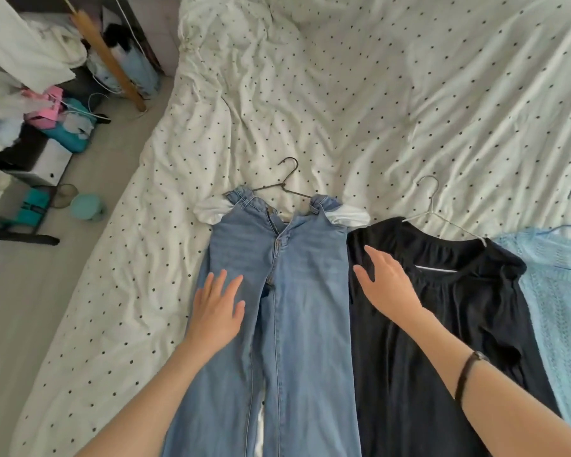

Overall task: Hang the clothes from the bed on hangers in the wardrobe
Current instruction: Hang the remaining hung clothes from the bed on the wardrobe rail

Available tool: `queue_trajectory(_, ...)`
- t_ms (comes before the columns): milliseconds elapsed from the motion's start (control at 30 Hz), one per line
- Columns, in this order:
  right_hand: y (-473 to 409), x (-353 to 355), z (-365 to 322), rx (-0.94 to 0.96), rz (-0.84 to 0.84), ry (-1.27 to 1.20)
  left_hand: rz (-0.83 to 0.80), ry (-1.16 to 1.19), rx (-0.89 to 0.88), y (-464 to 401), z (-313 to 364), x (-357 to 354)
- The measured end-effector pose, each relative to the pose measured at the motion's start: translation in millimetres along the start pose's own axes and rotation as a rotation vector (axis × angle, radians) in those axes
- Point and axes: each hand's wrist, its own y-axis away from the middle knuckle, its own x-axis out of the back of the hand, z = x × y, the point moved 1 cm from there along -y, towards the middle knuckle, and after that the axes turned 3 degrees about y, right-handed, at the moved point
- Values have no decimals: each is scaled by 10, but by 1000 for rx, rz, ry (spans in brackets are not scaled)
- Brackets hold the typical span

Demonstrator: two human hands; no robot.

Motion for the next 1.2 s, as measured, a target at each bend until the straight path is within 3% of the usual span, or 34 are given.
queue_trajectory(233, -1480, -132, -40, 36, -10, 126, 68, -56, 23, -1401, -120, 12)
queue_trajectory(367, -2057, -446, -130, 78, -42, 177, -72, -122, 70, -1758, -226, -221)
queue_trajectory(467, -2293, -613, -152, 65, -66, 278, -79, -165, 88, -1769, -234, -399)
queue_trajectory(600, -2422, -544, -127, -52, -134, 59, -110, -108, 123, -1790, -218, -355)
queue_trajectory(667, -2314, -471, -149, -88, -119, -67, -69, -25, 108, -1732, -205, -281)
queue_trajectory(767, -1901, -347, -177, -91, -60, -140, 171, 79, 23, -1565, -106, -55)
queue_trajectory(900, -1244, -101, -197, -82, -6, -247, 449, -23, -59, -1391, 86, 487)
queue_trajectory(1033, -668, 251, -172, -78, 107, -367, 432, -88, -11, -1133, 177, 1001)
queue_trajectory(1200, 241, 941, -98, -58, 269, -456, 445, -31, -244, -413, 505, 1505)
